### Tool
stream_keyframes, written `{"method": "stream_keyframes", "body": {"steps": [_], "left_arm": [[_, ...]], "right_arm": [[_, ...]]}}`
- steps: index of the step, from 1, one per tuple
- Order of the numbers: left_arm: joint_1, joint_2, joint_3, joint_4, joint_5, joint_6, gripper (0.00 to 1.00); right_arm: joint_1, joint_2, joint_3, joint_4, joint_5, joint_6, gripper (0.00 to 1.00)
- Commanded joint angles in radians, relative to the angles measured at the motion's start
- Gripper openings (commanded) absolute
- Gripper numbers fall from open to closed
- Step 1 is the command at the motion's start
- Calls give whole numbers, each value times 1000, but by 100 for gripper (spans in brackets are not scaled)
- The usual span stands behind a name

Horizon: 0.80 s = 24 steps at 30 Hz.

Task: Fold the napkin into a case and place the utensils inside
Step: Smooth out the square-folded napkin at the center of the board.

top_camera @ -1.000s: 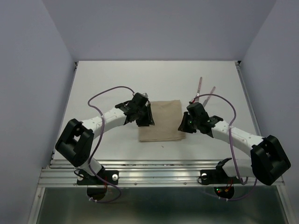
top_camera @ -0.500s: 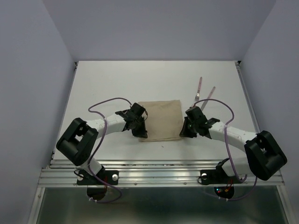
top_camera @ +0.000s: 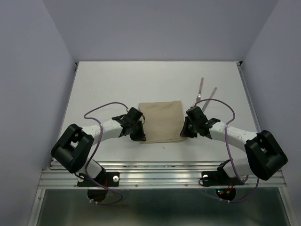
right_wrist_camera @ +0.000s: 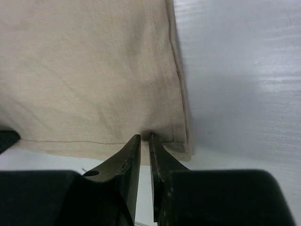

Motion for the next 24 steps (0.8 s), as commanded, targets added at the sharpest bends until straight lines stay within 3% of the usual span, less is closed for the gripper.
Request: {"method": "stream_keyframes", "body": {"steps": [1, 6, 11, 16, 24], "left_arm": [[-1, 61, -21, 28, -32, 0, 19], [-1, -11, 67, -68, -73, 13, 18], [39, -92, 251, -174, -142, 70, 23], [166, 1, 409, -164, -156, 136, 23], [223, 176, 528, -26, -151, 135, 24]], "right_arm": [[9, 36, -37, 21, 7, 22, 19], [9, -82, 14, -61, 91, 19, 22], [-3, -118, 136, -74, 238, -38, 29], [-64, 63, 265, -14, 200, -85, 28], [-163, 358, 513, 38, 143, -147, 22]]}}
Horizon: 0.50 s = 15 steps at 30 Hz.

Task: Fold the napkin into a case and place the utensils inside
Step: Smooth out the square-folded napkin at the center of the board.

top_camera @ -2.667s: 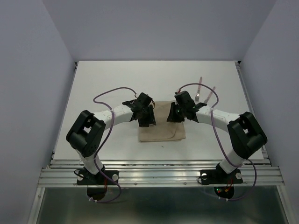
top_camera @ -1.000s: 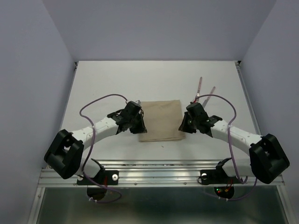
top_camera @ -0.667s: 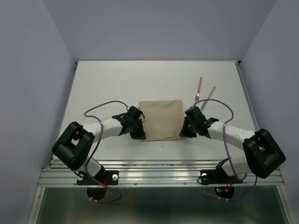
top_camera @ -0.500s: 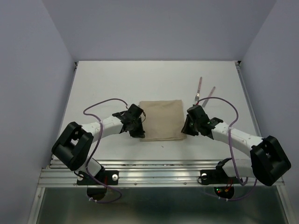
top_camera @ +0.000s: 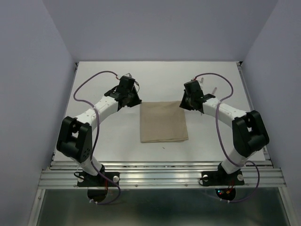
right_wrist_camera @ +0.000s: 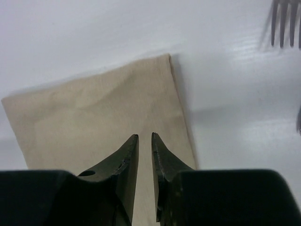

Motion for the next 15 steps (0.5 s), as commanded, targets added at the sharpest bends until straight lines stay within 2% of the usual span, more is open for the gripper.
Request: {"method": "stream_keyframes", "body": {"steps": [1, 7, 15], "left_arm": [[4, 101, 82, 39, -15, 44, 24], [15, 295, 156, 102, -76, 56, 23], [17, 478, 247, 78, -33, 64, 18]], "right_arm": [[-48, 106, 129, 57, -36, -40, 21], [-58, 245, 207, 71, -27, -51, 17], [-67, 322, 183, 71, 2, -63, 13]]}}
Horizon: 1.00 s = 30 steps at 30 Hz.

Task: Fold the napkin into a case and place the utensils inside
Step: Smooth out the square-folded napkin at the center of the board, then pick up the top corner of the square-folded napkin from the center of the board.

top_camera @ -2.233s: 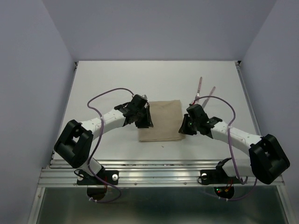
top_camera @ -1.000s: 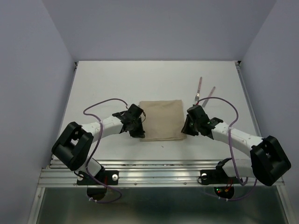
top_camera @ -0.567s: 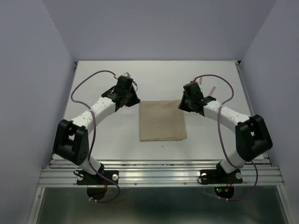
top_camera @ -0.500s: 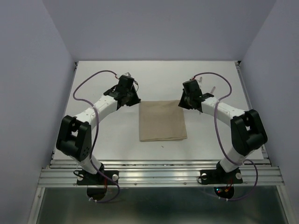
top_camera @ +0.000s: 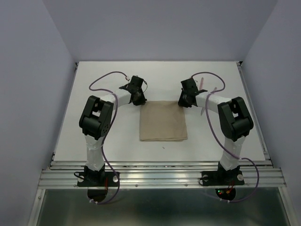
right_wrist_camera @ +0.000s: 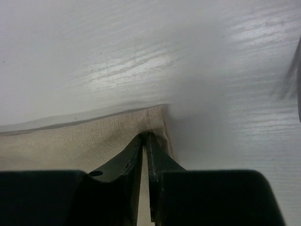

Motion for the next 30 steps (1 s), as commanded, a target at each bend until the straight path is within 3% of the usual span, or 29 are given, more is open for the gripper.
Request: {"method": "stream_keyframes", "body": {"steps": [1, 7, 11, 19, 23, 30], "left_arm": [[5, 48, 59, -30, -2, 25, 18], [3, -109, 7, -61, -46, 28, 19], [-1, -237, -53, -80, -19, 38, 20], [-12, -497, -220, -156, -124, 30, 31], [-12, -577, -247, -199, -167, 16, 34], [-12, -594, -286, -189, -152, 5, 35]], "right_arm": [[-5, -11, -9, 18, 27, -25, 14], [-5, -252, -100, 20, 67, -49, 16], [-5, -416, -262, -14, 21, -54, 17], [42, -675, -495, -181, -60, 68, 28], [96, -724, -566, -181, -118, 134, 31], [133, -663, -634, -100, -189, 182, 32]]}}
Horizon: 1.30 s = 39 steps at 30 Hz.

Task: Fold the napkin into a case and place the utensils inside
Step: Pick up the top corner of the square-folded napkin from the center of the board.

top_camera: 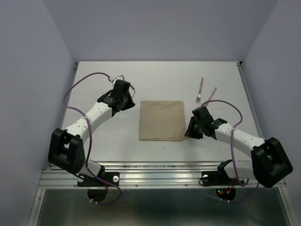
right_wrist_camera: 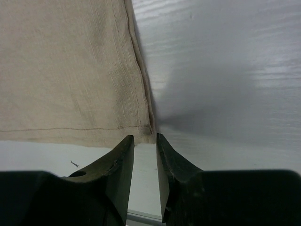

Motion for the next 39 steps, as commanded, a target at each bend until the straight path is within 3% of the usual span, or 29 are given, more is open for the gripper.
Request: {"method": "stream_keyframes", "body": {"steps": [1, 22, 32, 39], "left_arm": [[-5, -27, -30, -15, -13, -10, 35], [-14, 5, -52, 10, 13, 3, 35], [-19, 26, -44, 13, 17, 13, 35], [-28, 31, -48, 18, 16, 12, 36]], "right_arm": [[18, 24, -22, 62, -61, 51, 32], [27, 31, 13, 50, 11, 39, 28], [27, 32, 21, 70, -3, 23, 31], [27, 41, 46, 66, -2, 14, 25]]}}
